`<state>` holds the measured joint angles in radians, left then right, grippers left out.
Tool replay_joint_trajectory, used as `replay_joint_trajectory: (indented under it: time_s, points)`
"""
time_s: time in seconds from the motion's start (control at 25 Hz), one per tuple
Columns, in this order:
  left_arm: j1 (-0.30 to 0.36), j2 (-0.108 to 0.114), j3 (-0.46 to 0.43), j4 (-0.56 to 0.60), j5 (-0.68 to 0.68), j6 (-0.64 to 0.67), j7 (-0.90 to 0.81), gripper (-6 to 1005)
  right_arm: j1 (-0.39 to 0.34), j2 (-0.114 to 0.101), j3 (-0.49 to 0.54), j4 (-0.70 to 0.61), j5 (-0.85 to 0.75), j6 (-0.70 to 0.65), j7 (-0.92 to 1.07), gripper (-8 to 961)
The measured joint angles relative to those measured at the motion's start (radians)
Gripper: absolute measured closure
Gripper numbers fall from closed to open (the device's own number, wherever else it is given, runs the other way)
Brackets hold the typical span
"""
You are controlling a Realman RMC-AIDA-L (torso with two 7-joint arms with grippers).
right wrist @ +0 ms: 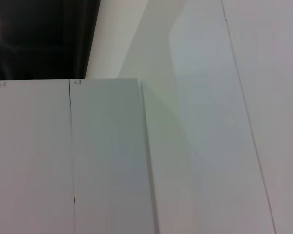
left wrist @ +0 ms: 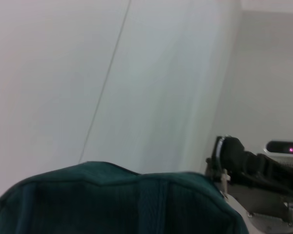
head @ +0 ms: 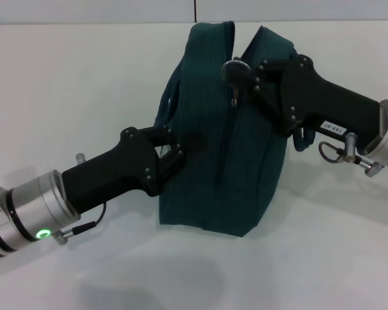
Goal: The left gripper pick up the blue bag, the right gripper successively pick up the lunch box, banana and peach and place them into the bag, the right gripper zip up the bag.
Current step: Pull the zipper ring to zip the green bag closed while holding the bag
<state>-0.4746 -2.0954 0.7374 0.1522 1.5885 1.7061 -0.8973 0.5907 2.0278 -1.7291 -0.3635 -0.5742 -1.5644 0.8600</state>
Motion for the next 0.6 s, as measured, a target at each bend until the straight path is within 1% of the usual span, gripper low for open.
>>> replay_joint_trajectory:
  time_s: [0.24,0.36,0.6]
  points:
    - [-0.005,0.003,0.044,0.008,0.0,0.0,-0.001,804,0.002,0.0,-0.001,0.0,0.061,0.002,0.054,915]
    - [-0.007,0.005,0.077,0.009,0.002,0.0,-0.003,890,0.006,0.0,0.002,0.0,0.068,0.016,0.072,915]
    - [-0.009,0.011,0.142,0.018,0.005,0.011,-0.002,932,0.007,0.0,0.006,0.0,0.077,0.077,0.074,914]
